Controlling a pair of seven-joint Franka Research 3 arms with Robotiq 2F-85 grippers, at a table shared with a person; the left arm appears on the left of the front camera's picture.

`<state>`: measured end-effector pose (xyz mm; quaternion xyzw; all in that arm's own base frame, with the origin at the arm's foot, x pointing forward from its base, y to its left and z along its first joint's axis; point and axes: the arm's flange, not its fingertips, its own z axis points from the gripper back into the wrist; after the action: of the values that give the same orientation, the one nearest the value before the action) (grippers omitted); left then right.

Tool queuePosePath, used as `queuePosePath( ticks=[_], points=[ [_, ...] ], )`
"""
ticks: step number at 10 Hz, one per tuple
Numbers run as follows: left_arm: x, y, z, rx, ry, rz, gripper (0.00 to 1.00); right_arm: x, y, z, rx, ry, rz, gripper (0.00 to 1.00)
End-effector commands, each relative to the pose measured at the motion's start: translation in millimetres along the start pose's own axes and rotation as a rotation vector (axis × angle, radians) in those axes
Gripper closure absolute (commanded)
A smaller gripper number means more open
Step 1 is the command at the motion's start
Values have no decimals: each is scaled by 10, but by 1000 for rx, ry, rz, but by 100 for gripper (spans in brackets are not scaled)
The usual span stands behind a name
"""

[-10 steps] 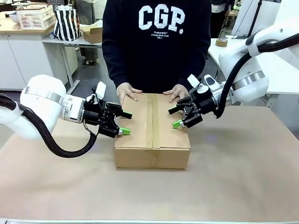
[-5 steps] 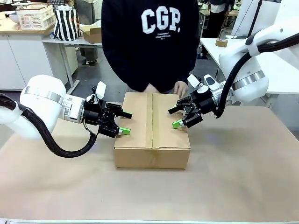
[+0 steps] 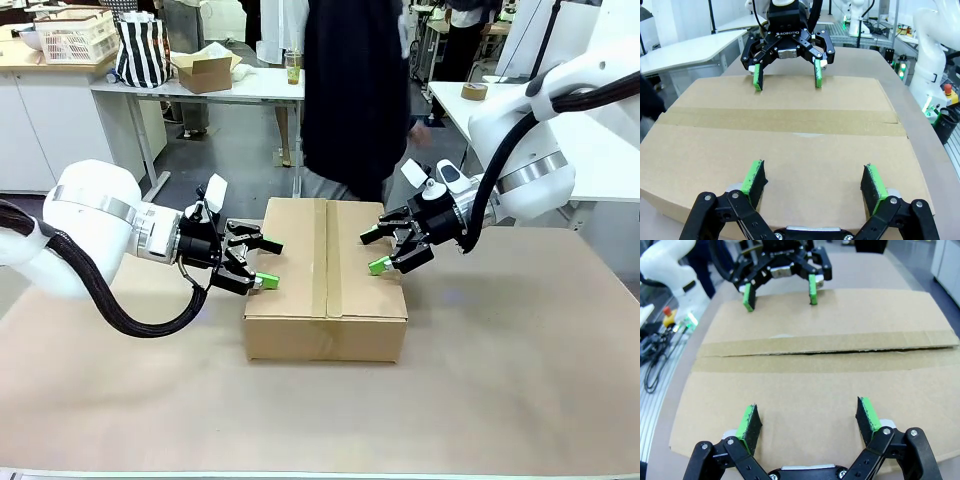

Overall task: Pack the gift set into the box.
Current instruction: Press and hold the closed box until the human finishes sealing it.

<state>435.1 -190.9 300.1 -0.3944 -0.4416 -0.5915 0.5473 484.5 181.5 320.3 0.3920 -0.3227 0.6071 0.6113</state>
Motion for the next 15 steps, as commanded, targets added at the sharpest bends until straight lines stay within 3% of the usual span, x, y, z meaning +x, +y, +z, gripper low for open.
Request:
queuePosePath(
  ticks=[1,15],
  points=[
    [-24,-14,-1,0,2,-1,0,-56,4,-13,-2,10,-9,0],
    [-24,-14,-1,0,2,-1,0,-56,4,-13,-2,10,-9,0]
  ],
)
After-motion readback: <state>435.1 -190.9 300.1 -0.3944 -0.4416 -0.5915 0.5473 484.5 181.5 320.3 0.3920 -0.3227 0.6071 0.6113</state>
